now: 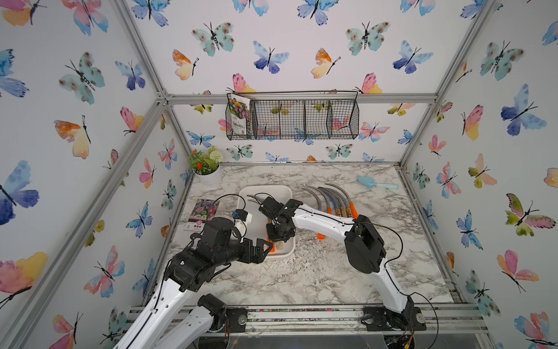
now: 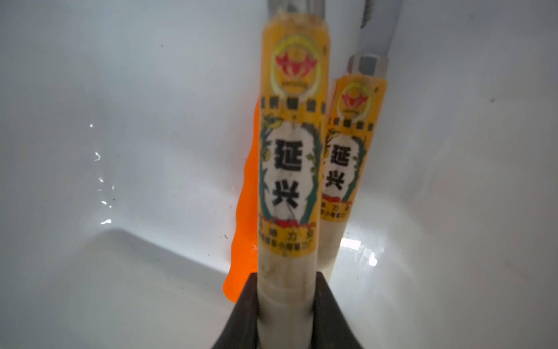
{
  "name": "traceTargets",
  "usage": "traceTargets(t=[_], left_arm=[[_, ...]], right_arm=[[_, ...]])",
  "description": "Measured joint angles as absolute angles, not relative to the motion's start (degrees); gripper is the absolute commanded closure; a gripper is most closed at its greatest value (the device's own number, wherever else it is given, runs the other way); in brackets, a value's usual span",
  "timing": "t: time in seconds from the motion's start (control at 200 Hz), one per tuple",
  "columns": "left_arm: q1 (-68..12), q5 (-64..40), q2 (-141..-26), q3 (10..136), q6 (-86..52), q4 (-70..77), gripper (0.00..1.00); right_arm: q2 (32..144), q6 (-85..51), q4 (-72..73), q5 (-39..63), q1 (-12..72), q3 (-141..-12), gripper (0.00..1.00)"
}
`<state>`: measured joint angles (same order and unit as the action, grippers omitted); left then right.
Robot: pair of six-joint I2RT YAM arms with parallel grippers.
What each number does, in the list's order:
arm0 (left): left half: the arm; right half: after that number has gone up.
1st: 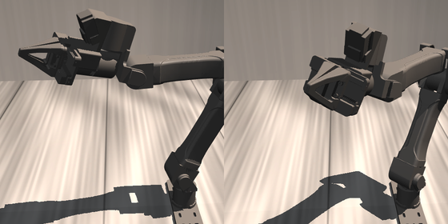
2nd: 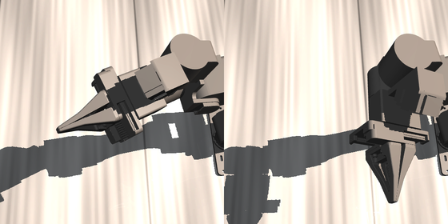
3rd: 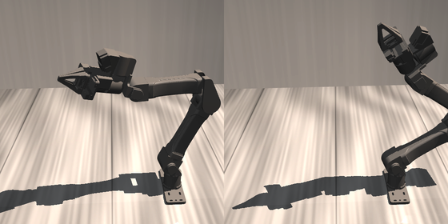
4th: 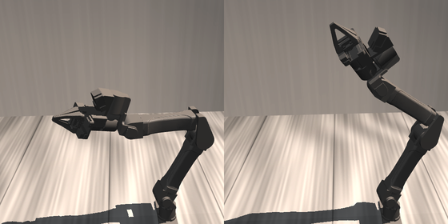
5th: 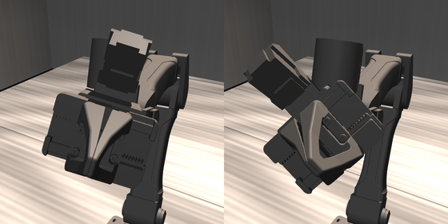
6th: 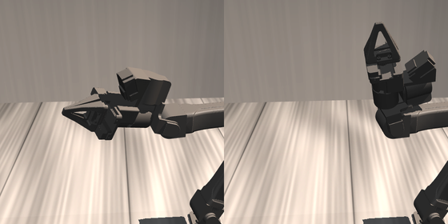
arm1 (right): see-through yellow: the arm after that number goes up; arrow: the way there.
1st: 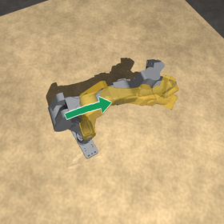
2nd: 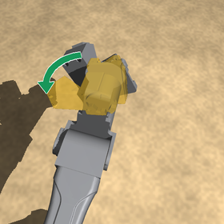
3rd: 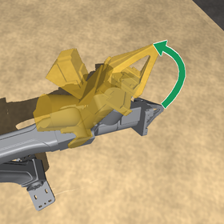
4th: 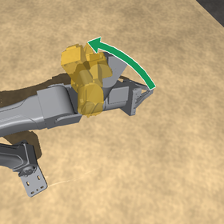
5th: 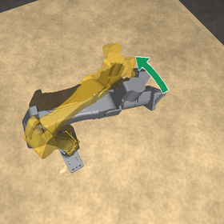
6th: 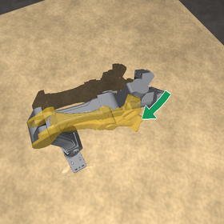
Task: Put small sickles into storage boxes
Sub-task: Place the sickle in the storage box.
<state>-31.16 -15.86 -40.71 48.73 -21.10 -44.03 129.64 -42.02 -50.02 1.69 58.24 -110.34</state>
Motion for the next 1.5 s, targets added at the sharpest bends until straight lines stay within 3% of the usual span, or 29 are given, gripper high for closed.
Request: traceTargets(t=[0.481, 0.721, 0.841, 0.981, 1.121, 1.502], left_arm=[[-31.16, -15.29, -41.23, 48.73, -21.12, -43.99, 0.02], [-31.14, -15.29, -41.65, 48.73, -21.12, -43.92, 0.02], [-31.14, -15.29, -42.04, 48.73, -21.19, -43.70, 0.02], [-31.16, -15.31, -42.54, 48.73, -21.30, -43.20, 0.02], [-31.14, -15.35, -43.33, 48.80, -21.28, -42.28, 0.02], [-31.14, -16.47, -47.24, 50.46, -20.84, -39.90, 0.02]], right_arm=[[131.68, -40.47, -50.33, 1.83, 58.24, -113.49, 0.49], [131.55, -40.03, -50.98, 0.93, 58.24, -113.49, 0.47], [130.93, -39.79, -51.57, 0.23, 58.24, -113.49, 0.42], [129.43, -39.48, -52.12, -0.60, 58.24, -113.49, 0.29], [127.74, -39.38, -52.56, -1.48, 58.17, -113.49, 0.02], [123.68, -39.33, -54.81, -3.99, 56.62, -113.49, 0.02]])
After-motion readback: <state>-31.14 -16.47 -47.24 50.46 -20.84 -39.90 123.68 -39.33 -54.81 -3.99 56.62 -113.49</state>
